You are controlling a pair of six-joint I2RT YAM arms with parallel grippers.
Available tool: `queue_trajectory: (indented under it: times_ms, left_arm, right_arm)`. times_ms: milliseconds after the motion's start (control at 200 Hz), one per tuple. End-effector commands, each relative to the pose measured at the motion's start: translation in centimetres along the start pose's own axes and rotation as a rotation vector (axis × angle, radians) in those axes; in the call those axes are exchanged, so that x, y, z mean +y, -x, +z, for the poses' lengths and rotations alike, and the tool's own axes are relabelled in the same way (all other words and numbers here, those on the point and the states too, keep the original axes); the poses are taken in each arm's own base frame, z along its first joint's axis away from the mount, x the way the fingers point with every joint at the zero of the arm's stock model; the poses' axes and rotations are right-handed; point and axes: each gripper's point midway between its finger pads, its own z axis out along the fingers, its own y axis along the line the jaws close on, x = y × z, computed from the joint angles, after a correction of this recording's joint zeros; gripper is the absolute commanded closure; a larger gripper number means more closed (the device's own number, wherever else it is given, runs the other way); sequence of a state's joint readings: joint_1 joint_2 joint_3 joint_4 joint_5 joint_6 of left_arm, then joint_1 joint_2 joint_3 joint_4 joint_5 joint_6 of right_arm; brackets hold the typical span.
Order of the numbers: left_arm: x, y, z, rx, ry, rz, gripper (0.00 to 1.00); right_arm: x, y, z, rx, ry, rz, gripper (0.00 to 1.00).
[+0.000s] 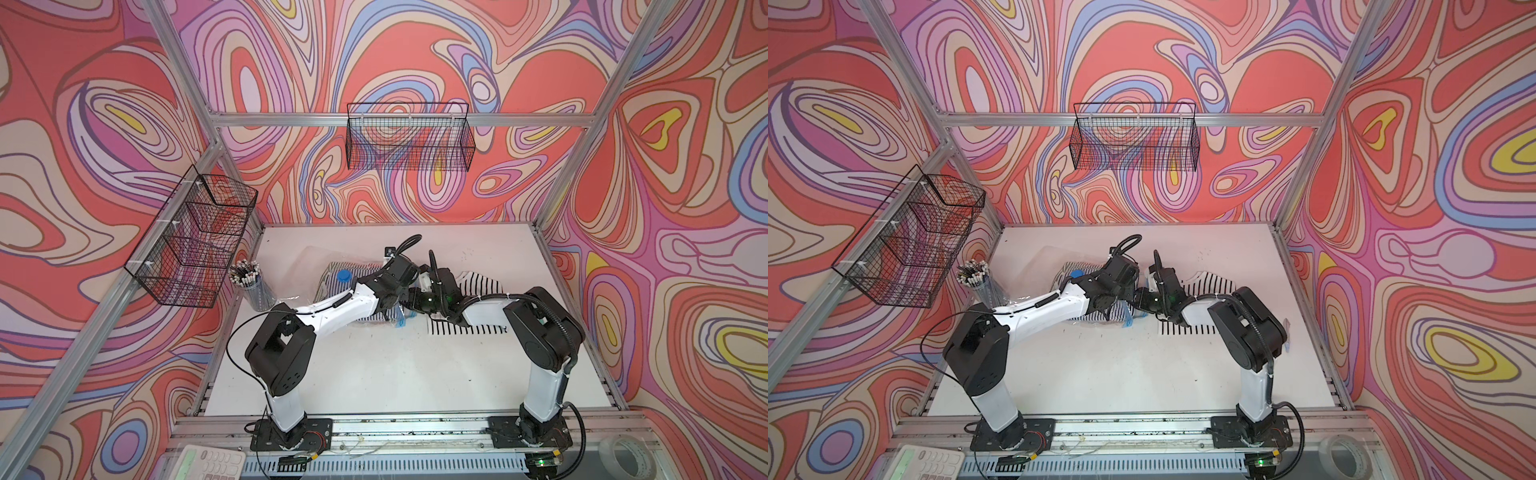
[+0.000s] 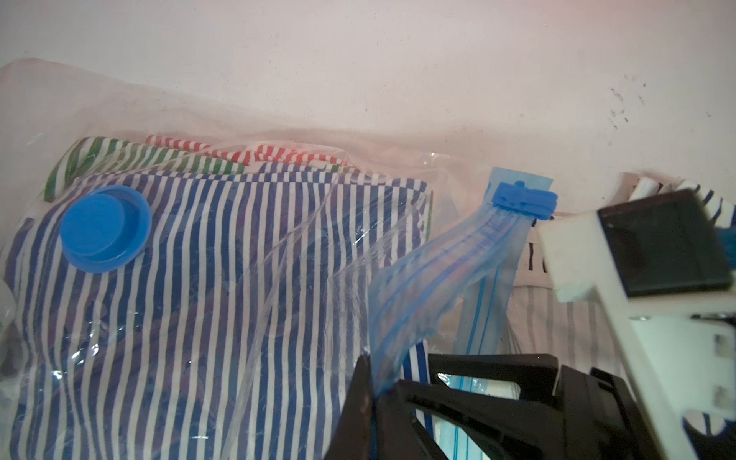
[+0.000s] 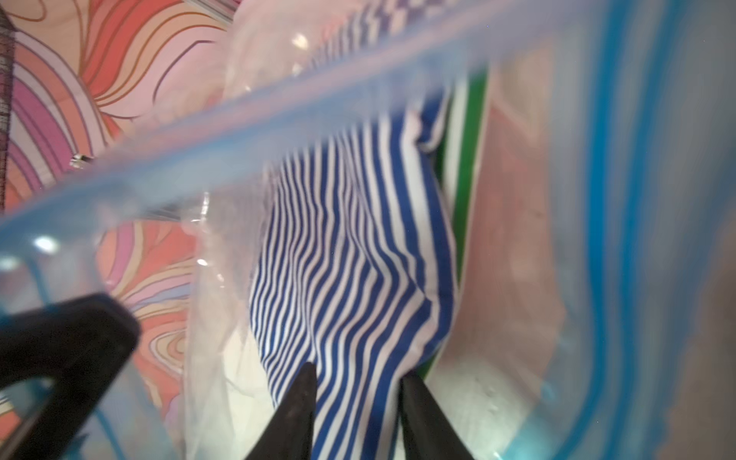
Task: Take the tank top out of the vacuum bag
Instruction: Take out the tank top from the vacuum bag.
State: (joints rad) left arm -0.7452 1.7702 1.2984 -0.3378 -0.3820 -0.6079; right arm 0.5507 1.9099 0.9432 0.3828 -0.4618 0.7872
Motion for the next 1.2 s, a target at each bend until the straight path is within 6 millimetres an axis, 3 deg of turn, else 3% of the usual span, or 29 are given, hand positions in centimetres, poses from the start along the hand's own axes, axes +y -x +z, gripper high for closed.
queue_trajectory:
  times_ms: [0, 155, 511, 841, 1027, 1197]
  left_arm:
    - [0.4, 0.3, -0.2, -0.022, 0.007, -0.033, 1.00]
    - [0.8, -0.1, -0.2, -0.018, 0.012, -0.036, 1.00]
    - [0.8, 0.0, -0.3, -0.025, 0.008, -0.036, 1.00]
    - [0.7, -0.1, -0.1, -0.027, 0.005, -0.040, 1.00]
    - [1.1, -0.1, -0.1, -0.034, 0.022, -0.049, 1.00]
    - [1.1, -0.4, 0.1, -0.034, 0.017, -0.055, 1.00]
  right_arm:
    - [1.0, 0.5, 0.7, -0.006, 0.057, 0.011, 0.64]
    - [1.1, 0.8, 0.7, -0.016, 0.055, 0.007, 0.67]
    - [-1.2, 0.0, 0.7, 0.013, -0.069, 0.008, 0.67]
    - [-1.0, -0.4, 1.0, 0.026, -0.044, 0.016, 0.67]
    - [-0.3, -0.4, 1.5, 0.034, -0.020, 0.017, 0.71]
    - [-0.1, -0.3, 1.5, 0.021, -0.001, 0.028, 0.81]
